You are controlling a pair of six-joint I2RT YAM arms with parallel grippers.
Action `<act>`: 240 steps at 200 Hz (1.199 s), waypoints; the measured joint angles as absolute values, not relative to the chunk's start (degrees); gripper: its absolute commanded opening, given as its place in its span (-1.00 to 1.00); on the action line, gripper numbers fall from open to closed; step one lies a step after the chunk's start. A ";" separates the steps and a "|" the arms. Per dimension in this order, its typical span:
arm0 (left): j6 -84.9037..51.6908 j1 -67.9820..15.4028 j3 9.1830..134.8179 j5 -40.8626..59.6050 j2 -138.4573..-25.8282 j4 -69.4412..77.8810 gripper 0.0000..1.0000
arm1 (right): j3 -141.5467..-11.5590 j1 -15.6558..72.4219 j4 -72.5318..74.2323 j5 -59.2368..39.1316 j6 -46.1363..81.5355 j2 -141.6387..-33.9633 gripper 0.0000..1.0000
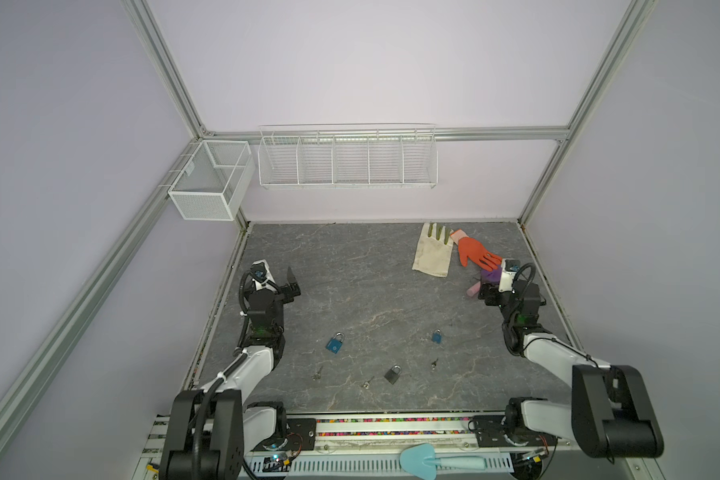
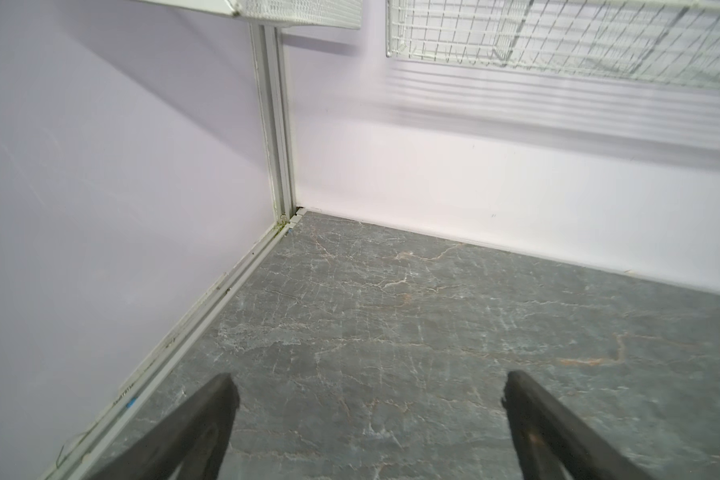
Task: Unlock with the key
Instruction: 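Swing the right gripper toward the silver key while the left gripper advances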
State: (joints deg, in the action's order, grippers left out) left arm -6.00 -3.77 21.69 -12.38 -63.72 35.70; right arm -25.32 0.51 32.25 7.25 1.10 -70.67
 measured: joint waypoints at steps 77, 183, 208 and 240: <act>-28.67 -3.75 26.35 -12.25 -48.21 11.55 1.00 | -37.71 0.23 -0.49 15.00 24.49 -59.94 0.77; -33.01 -12.62 31.66 4.25 -43.57 -11.16 0.98 | -52.21 21.12 -31.33 13.06 32.25 -65.28 0.77; -34.04 -14.46 32.08 4.99 -40.49 -17.15 0.96 | -54.96 29.50 -35.81 13.34 34.70 -68.34 0.84; -35.44 -18.87 32.16 5.23 -38.22 -24.14 0.95 | -57.54 41.74 -40.38 13.69 41.06 -72.16 0.88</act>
